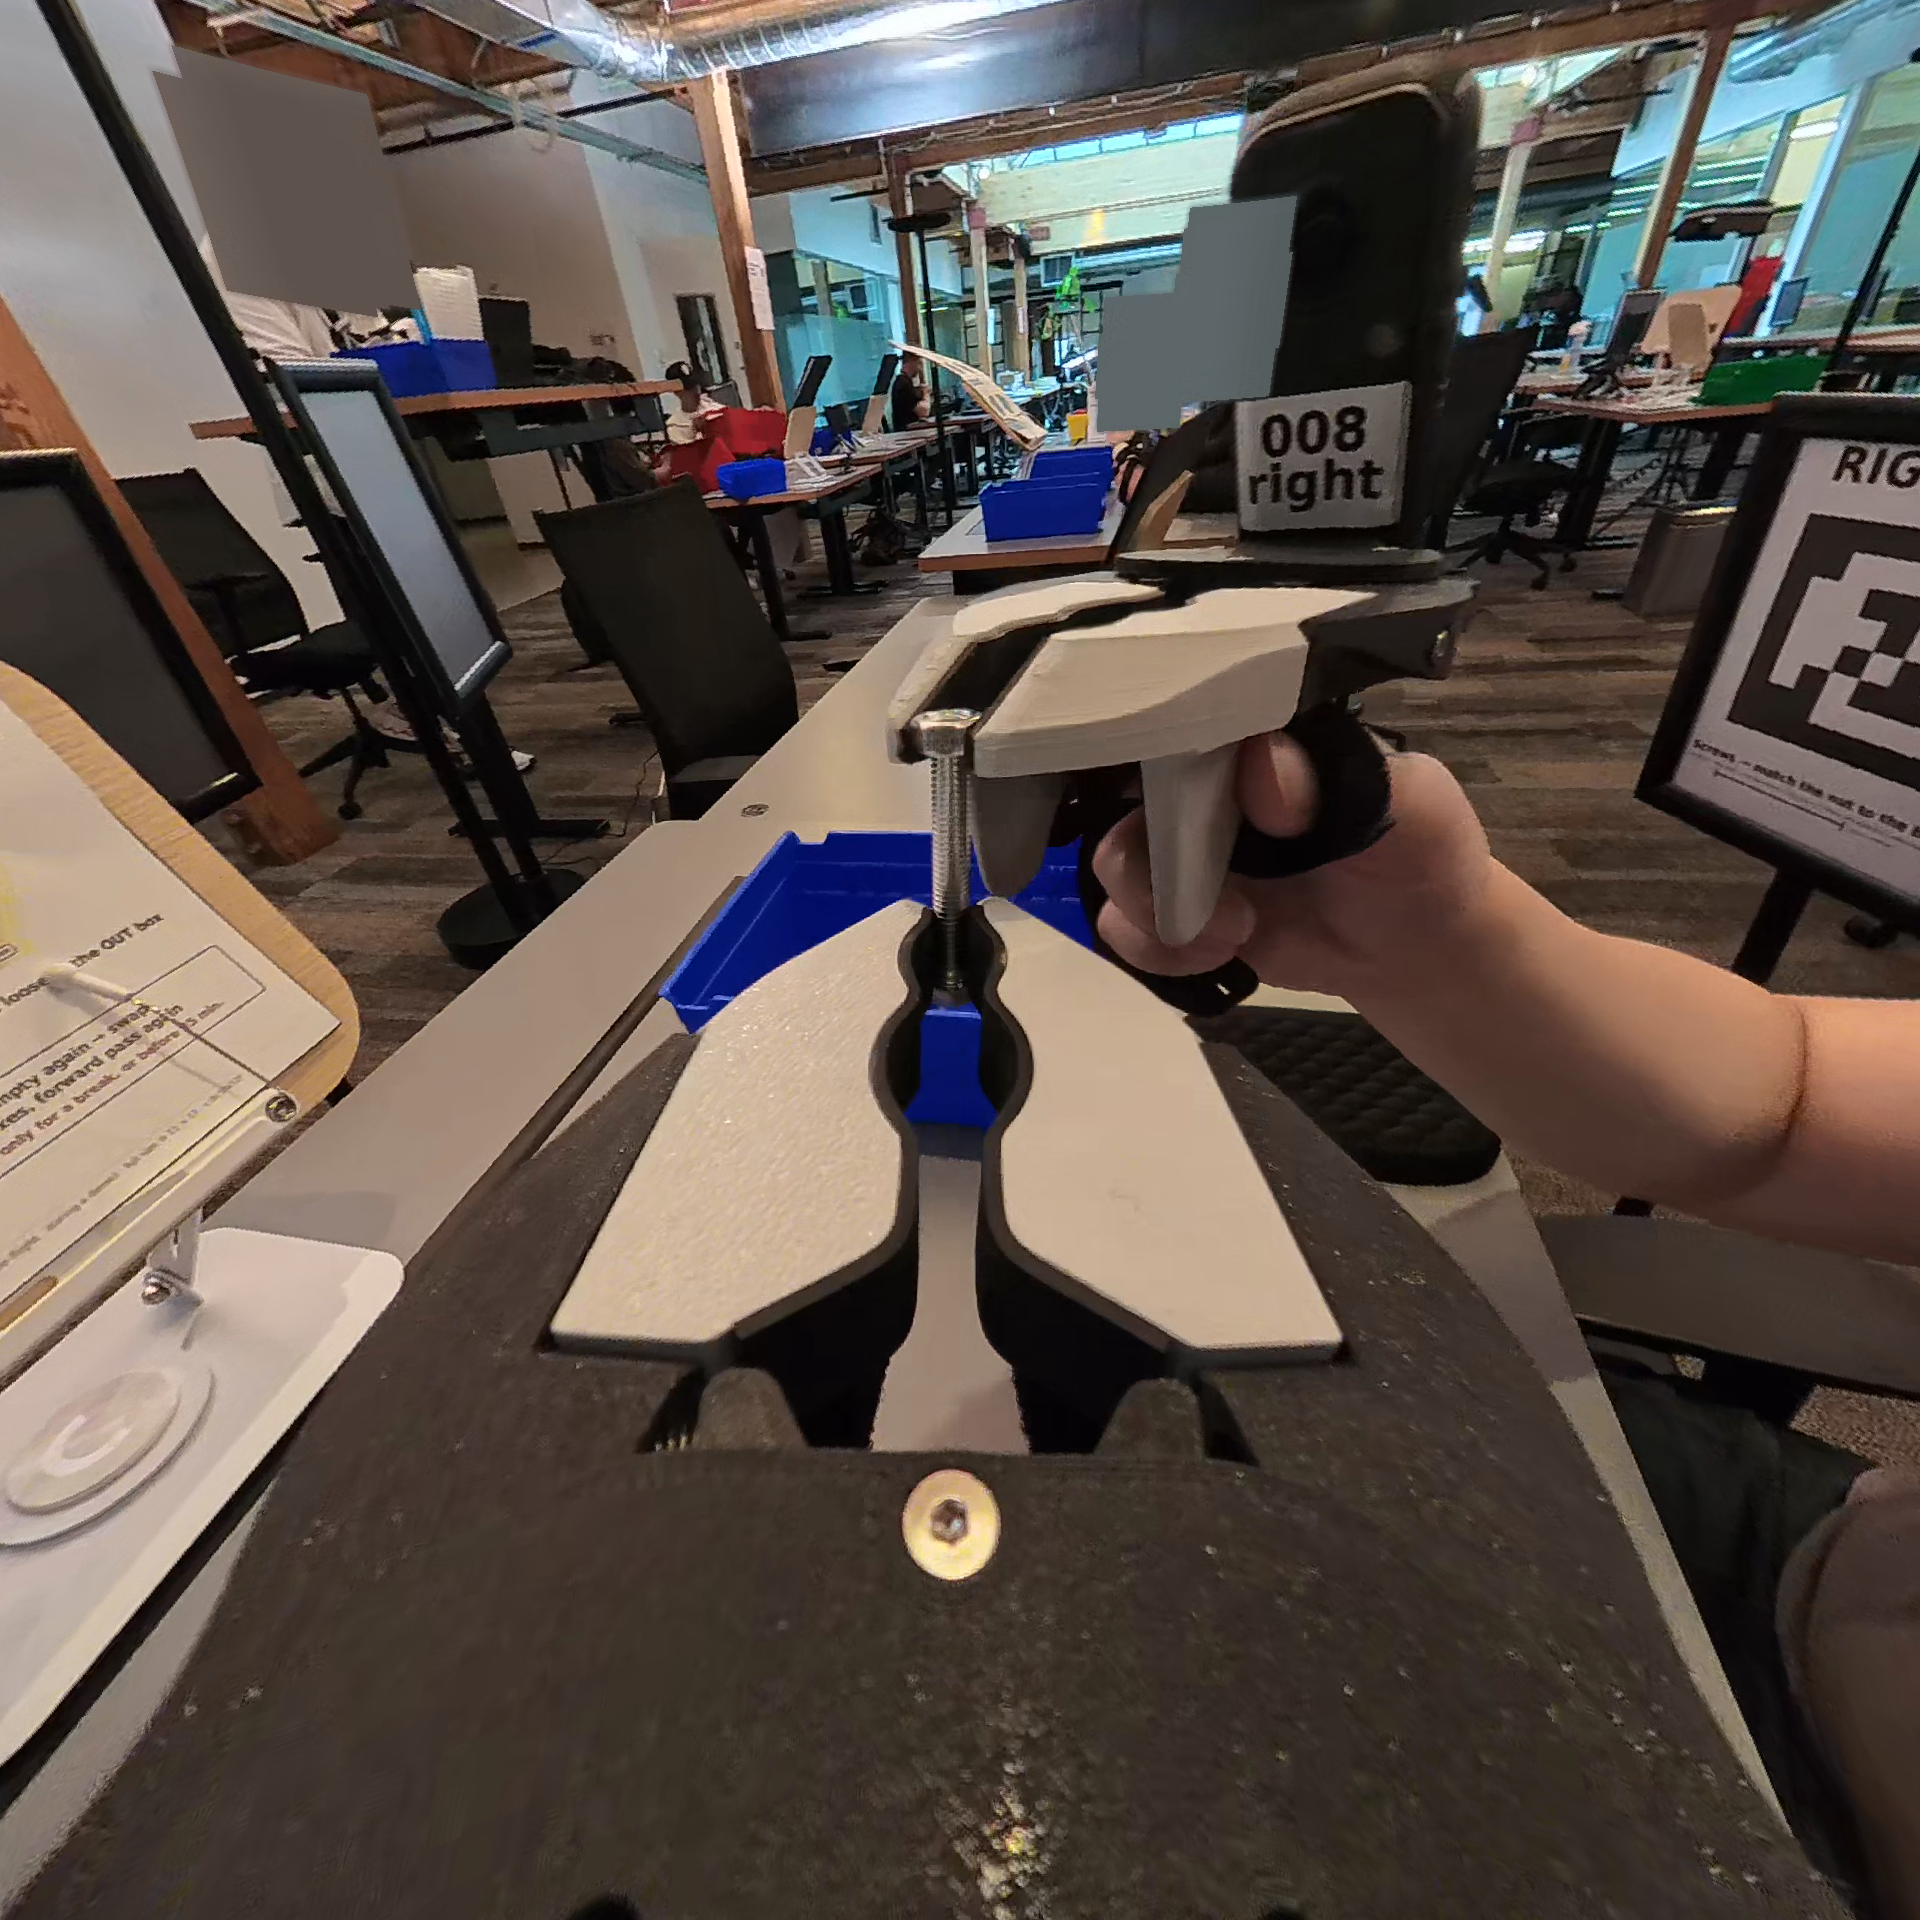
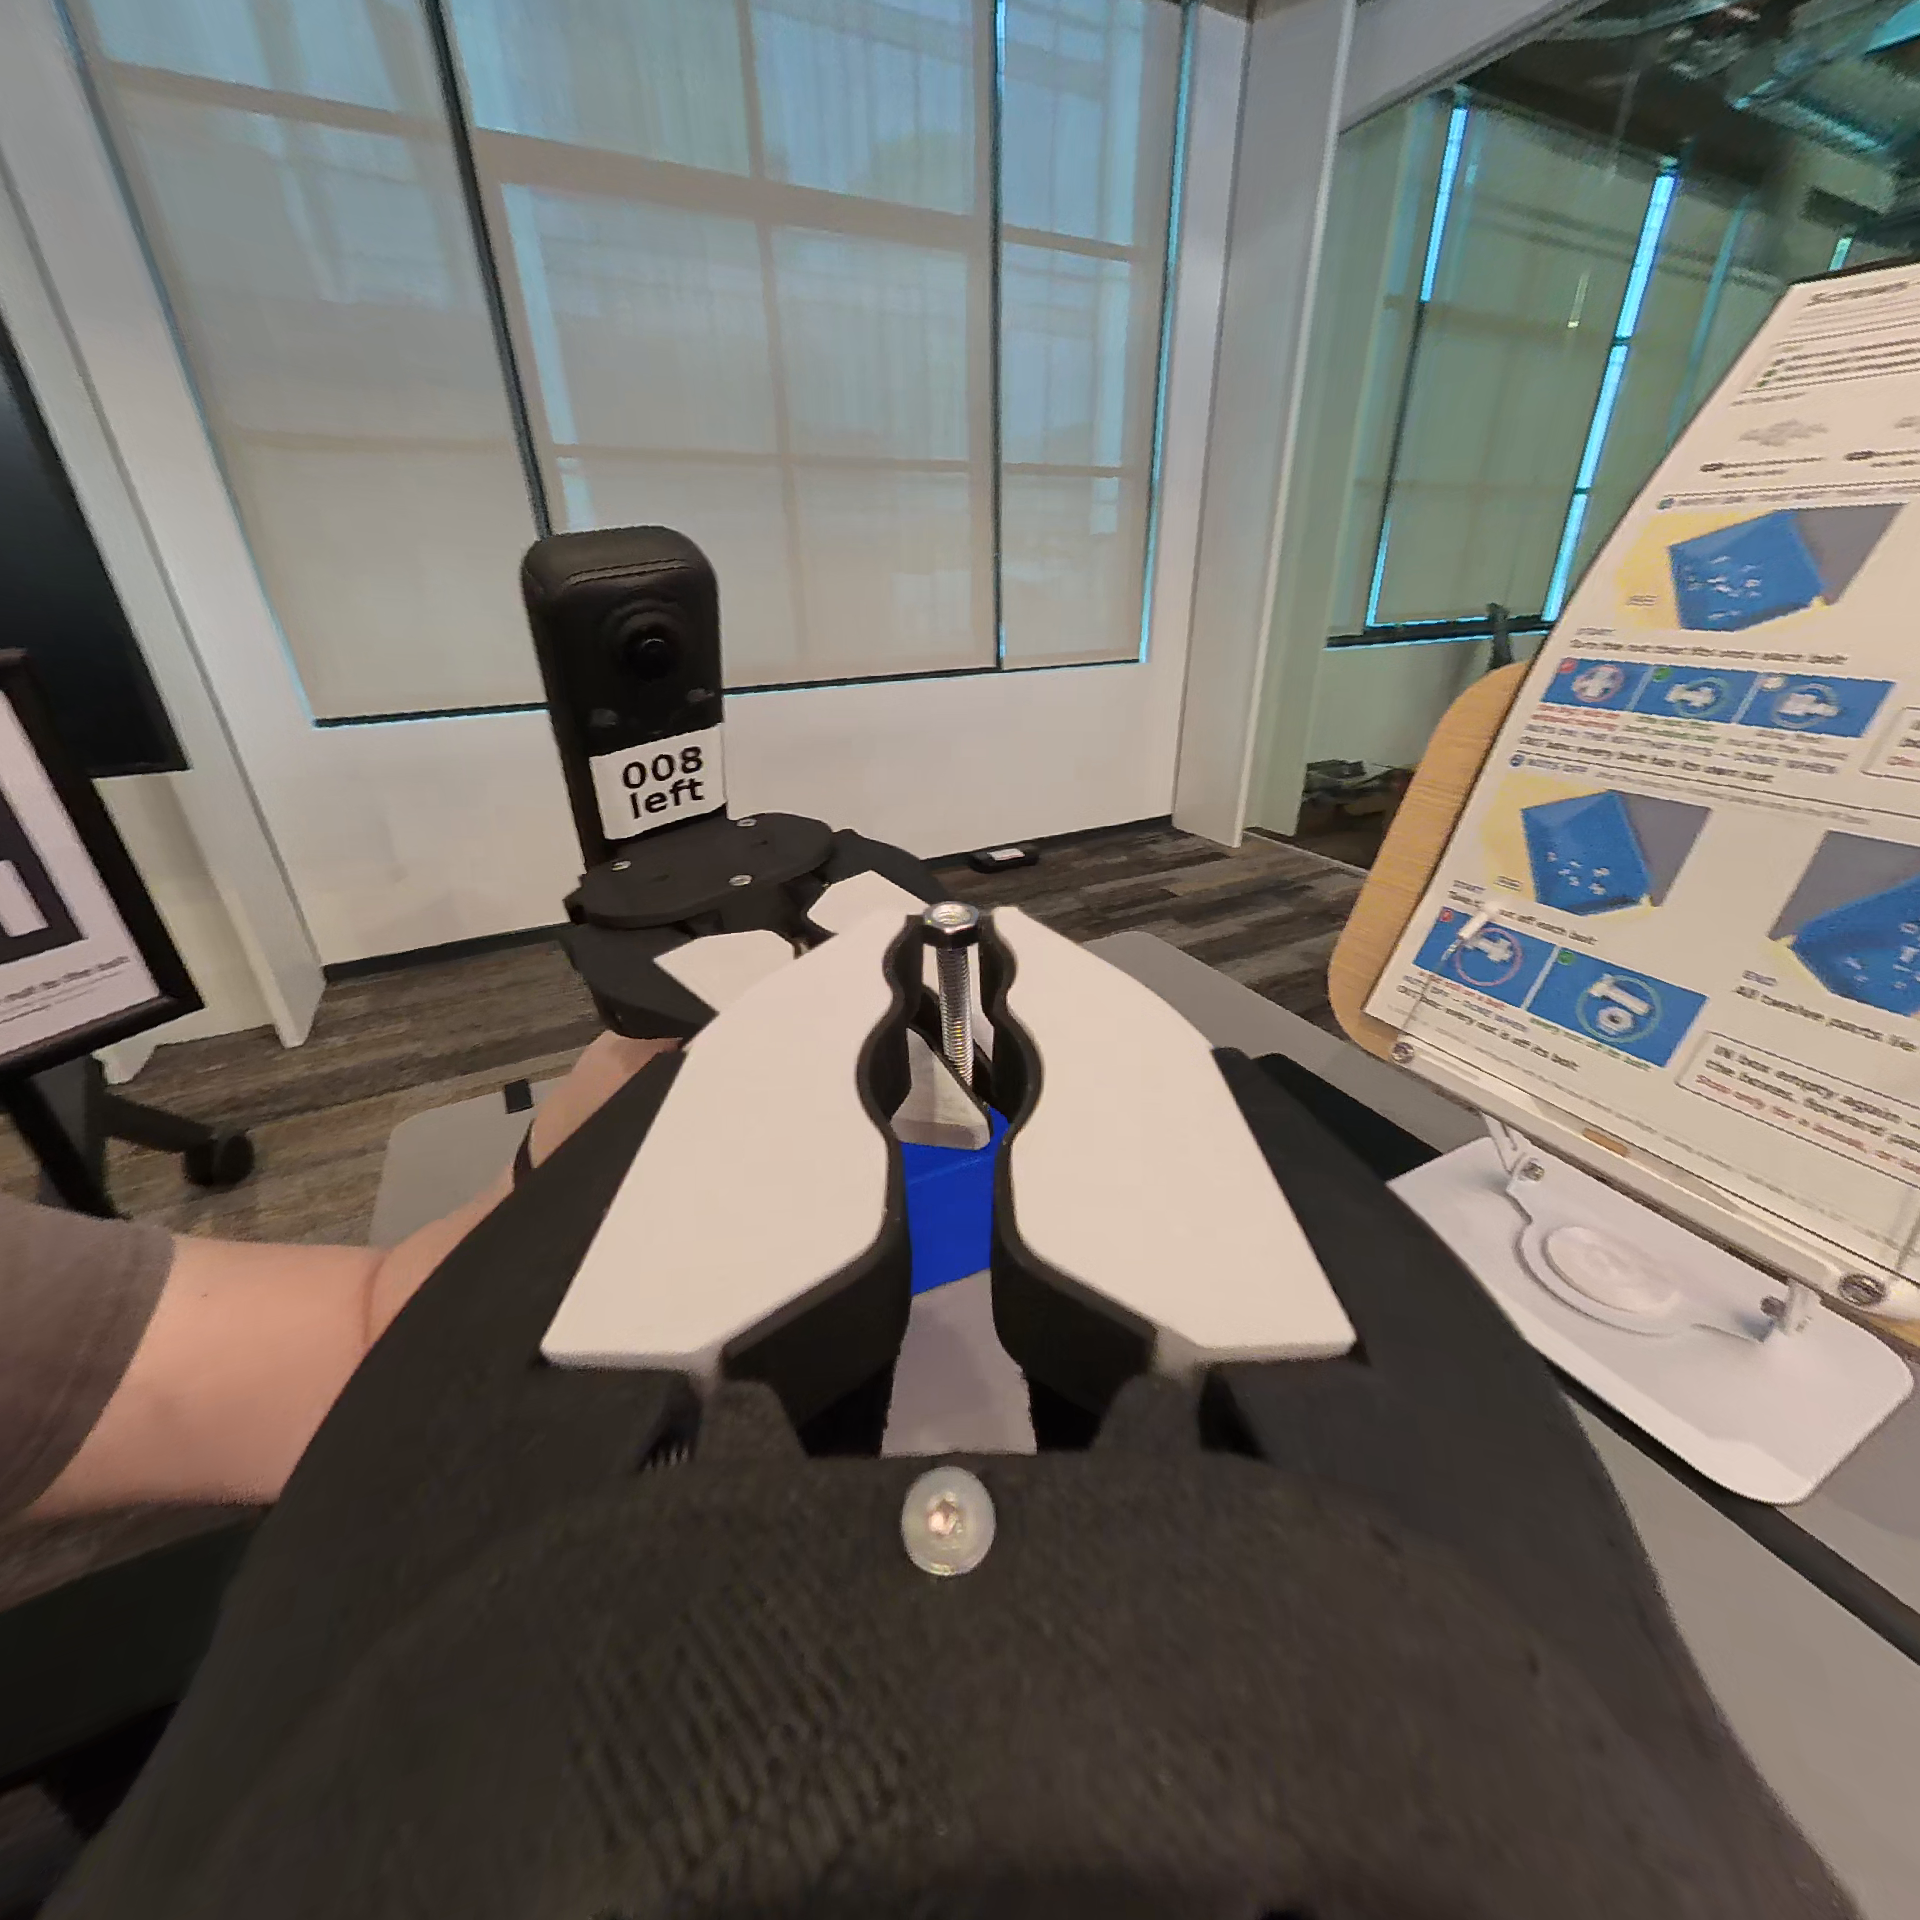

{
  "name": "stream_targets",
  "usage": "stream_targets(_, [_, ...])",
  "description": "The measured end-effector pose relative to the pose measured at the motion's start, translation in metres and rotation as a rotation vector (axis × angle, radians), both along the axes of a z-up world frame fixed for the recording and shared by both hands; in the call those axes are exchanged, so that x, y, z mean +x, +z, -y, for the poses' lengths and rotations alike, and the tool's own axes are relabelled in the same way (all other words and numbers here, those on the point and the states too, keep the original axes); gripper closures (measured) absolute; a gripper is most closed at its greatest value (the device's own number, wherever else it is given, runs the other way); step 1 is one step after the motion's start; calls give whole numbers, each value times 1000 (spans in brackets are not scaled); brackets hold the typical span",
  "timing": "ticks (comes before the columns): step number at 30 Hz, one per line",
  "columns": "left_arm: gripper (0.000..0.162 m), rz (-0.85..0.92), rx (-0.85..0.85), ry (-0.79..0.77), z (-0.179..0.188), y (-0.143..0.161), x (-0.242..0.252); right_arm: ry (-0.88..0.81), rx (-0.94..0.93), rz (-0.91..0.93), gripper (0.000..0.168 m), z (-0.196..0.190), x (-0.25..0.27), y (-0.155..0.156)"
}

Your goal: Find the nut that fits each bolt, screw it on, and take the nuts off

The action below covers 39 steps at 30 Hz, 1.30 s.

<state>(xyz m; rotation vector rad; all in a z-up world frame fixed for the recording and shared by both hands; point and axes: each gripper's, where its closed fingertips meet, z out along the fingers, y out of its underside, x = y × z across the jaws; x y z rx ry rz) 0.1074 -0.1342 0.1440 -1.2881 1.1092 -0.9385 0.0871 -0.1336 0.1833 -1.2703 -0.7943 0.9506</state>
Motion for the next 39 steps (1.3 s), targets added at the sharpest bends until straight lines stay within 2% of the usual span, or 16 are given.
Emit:
stream_targets(12, [157,-25,1,116,-16,-6,-2,-260,-15,20,157,-16,0,-7])
stream_targets(32, [157,-12,0,95,-12,-3,-3,-238,-14,44,156,-15,-4,-7])
stream_targets(37, [157,-5,-10,78,-11,-2,-5,-236,-15,40,143,-14,-2,-8])
stream_targets(39, [157,-6,-13,49,-7,-1,-5,-177,-2,32,136,-7,-2,-6])
